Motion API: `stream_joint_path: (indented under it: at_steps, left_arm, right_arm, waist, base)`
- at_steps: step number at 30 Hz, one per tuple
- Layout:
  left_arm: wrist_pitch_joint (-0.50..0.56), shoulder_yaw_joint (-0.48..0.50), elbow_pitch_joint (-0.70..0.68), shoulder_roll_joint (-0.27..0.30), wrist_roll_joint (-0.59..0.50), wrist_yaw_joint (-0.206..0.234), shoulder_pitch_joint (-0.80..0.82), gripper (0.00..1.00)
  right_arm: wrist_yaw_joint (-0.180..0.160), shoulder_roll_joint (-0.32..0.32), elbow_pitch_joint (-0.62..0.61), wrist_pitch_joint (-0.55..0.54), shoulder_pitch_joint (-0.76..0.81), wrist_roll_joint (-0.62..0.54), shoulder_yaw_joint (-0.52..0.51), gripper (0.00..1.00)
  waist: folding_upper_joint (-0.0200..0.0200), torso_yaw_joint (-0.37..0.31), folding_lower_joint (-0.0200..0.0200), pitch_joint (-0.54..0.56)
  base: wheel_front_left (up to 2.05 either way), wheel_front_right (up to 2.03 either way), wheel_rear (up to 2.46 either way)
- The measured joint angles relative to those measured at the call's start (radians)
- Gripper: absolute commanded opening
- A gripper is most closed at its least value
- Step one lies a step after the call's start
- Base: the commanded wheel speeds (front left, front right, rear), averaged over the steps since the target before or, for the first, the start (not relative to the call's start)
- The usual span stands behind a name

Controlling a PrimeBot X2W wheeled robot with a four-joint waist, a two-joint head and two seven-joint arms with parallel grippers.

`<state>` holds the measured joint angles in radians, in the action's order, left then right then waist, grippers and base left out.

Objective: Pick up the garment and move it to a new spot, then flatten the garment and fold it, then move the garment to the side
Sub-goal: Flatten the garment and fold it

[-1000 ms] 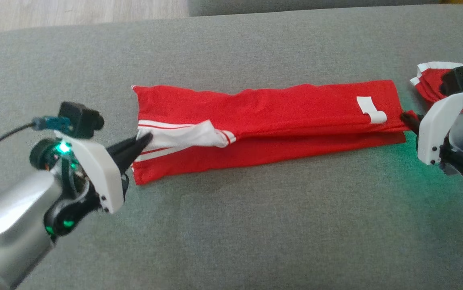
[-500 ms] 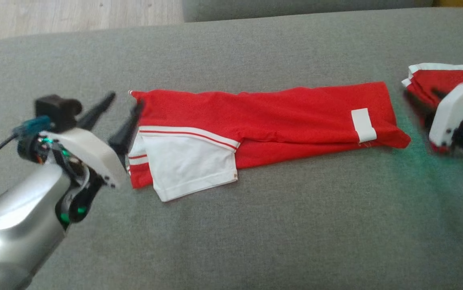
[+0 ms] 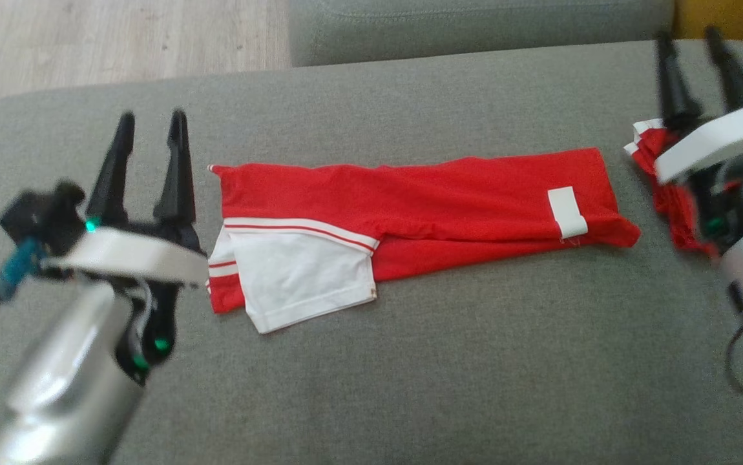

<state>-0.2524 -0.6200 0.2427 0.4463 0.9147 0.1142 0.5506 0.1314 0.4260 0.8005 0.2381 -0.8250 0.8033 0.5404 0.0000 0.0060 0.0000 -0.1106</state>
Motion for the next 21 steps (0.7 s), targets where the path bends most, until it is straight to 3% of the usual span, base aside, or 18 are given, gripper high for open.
stream_joint_path:
  at_steps: [3,9,13,21]
  left_arm:
    - [0.0,0.091,-0.007,-0.062,-0.075,-0.001,-0.104,1.0]
    - [0.0,0.213,0.016,-0.179,-0.216,-0.058,-0.287,1.0]
    - [0.0,0.264,0.058,-0.244,-0.293,-0.097,-0.352,1.0]
    - [0.0,0.354,0.094,-0.317,-0.396,-0.17,-0.381,1.0]
  right_arm:
    - [0.0,-0.072,-0.017,0.01,0.071,-0.075,-0.075,1.0]
    - [0.0,-0.23,-0.142,0.013,0.301,-0.305,-0.339,1.0]
    - [0.0,-0.326,-0.181,0.013,0.461,-0.428,-0.429,1.0]
    - [0.0,-0.357,-0.218,0.013,0.525,-0.52,-0.478,1.0]
  waist:
    - [0.0,-0.002,0.0,0.014]
    - [0.0,-0.001,-0.0001,0.041]
    - [0.0,0.004,-0.0001,0.052]
    - [0.0,0.013,0.0,0.042]
  base:
    - [0.0,0.0,0.0]
    - [0.0,0.0,0.0]
    - [0.0,0.0,0.0]
    - [0.0,0.0,0.0]
